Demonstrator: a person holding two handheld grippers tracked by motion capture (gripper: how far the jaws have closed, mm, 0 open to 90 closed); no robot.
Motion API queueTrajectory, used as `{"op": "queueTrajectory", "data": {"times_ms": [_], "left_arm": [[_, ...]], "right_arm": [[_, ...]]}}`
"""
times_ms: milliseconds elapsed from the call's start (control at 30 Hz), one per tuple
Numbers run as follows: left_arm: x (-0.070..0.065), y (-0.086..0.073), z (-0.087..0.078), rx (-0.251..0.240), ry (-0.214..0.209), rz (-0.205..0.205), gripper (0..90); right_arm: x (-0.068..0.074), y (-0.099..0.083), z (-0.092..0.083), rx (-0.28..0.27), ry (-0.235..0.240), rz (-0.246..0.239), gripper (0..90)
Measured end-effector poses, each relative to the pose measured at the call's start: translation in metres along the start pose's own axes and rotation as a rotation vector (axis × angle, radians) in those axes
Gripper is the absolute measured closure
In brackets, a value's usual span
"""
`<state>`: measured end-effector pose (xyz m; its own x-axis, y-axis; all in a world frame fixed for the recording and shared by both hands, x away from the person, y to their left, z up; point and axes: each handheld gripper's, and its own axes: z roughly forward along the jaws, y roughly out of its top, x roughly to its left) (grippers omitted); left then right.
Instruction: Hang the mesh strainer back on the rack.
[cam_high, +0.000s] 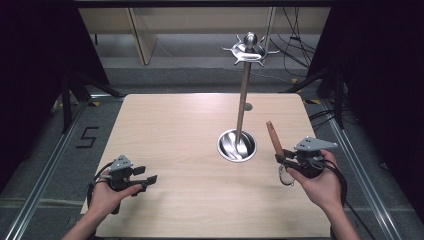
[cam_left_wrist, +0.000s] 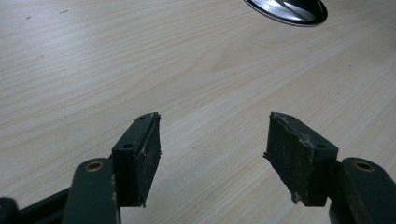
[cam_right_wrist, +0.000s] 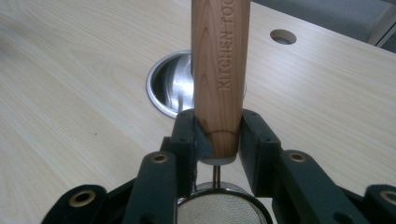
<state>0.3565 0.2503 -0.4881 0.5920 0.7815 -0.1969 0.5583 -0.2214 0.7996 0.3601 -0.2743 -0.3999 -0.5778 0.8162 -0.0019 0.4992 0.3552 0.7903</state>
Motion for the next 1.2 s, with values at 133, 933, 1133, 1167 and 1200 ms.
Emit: {"op": "queueTrajectory", "data": {"times_ms": [133,933,1133,1167,1200], "left_arm": [[0.0,0.0,0.0,0.004,0.001,0.004,34.4],[0.001,0.0,0.0,0.005,0.001,0.004,34.4],[0.0,0.0,0.0,0.0,0.001,-0.001,34.3],[0.001,0.0,0.0,0.005,0.002,0.003,34.3],[0.001,0.0,0.0,0.005,0.002,0.003,34.3]], "right_arm": [[-0.001,0.002,-0.001,-0.015,-0.001,-0.008,69.6],[0.002,0.014,-0.007,-0.088,-0.018,-0.002,69.5],[0.002,0.018,-0.008,-0.097,-0.018,-0.027,69.5],[0.004,0.018,-0.008,-0.095,-0.018,-0.013,69.5],[0.004,0.018,-0.008,-0.095,-0.018,-0.013,69.5]]}}
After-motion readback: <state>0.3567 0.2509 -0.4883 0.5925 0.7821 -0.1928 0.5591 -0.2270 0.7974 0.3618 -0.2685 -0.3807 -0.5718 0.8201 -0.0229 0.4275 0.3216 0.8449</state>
